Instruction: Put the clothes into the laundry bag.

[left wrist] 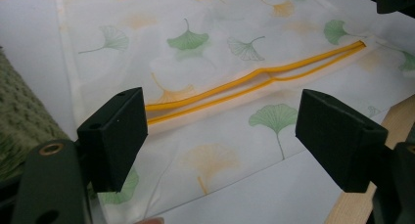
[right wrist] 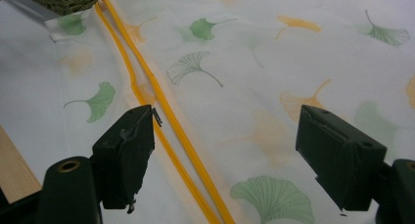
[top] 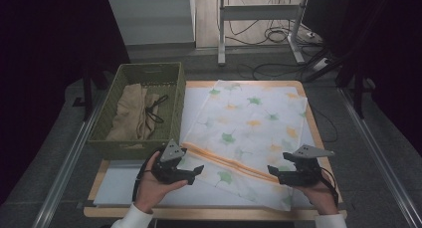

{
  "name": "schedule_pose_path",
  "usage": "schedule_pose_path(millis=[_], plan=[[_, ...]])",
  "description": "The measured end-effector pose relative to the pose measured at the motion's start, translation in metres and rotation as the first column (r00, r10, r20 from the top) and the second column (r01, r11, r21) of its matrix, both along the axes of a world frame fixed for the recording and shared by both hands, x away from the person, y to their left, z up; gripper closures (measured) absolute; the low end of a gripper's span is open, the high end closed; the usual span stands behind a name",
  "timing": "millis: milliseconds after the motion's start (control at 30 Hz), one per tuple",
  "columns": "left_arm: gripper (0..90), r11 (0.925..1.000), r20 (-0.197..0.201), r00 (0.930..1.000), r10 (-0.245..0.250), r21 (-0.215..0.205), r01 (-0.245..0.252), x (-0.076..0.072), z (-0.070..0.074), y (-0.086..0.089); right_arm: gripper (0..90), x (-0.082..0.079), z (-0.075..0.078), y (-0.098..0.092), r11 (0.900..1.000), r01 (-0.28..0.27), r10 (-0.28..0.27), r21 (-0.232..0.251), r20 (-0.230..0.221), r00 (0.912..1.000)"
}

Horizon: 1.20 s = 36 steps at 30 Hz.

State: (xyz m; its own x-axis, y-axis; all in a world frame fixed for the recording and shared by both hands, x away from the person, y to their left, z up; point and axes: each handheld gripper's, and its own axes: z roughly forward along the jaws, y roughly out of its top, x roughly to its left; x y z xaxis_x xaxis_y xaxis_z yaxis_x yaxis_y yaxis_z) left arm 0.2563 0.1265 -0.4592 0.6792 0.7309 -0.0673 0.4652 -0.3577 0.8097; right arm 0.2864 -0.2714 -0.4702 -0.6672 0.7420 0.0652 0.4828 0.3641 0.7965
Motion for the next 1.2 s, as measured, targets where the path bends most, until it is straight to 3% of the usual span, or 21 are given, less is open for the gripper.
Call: schedule_pose_path(millis=[233,333,533,700,1033,1200], plan=[[18.7,0.9995,0.007,0.9995,0.031,-0.001,-0.031,-0.004,0.005,0.004,21.1,0.0,0.002,0.002,1.0,-0.018,0.018,-0.007,0.019,0.9996],[18.7,0.9997,0.001,0.9997,0.024,0.005,-0.024,-0.004,0.004,0.001,20.7,0.0,0.004,-0.002,1.0,0.001,-0.001,-0.008,0.042,0.9991],[17.7,0.9995,-0.013,0.9995,0.027,0.018,-0.027,-0.002,0.002,0.0,20.5,0.0,0.007,-0.012,0.999,0.031,-0.033,0.037,0.052,0.9981],[17.7,0.999,-0.03,0.9985,0.045,0.0,-0.045,0.001,0.001,0.003,22.1,0.002,0.008,-0.015,0.995,0.057,-0.058,0.079,0.007,0.9983],[17.3,0.9977,-0.022,0.9974,0.068,0.008,-0.068,-0.001,0.002,0.007,22.8,0.003,0.009,-0.004,0.997,0.046,-0.044,0.066,-0.03,0.9986],[17.3,0.9977,-0.021,0.9975,0.068,0.005,-0.068,-0.002,0.004,0.009,22.6,0.005,0.013,0.004,0.998,0.045,-0.043,0.037,-0.044,0.9981]])
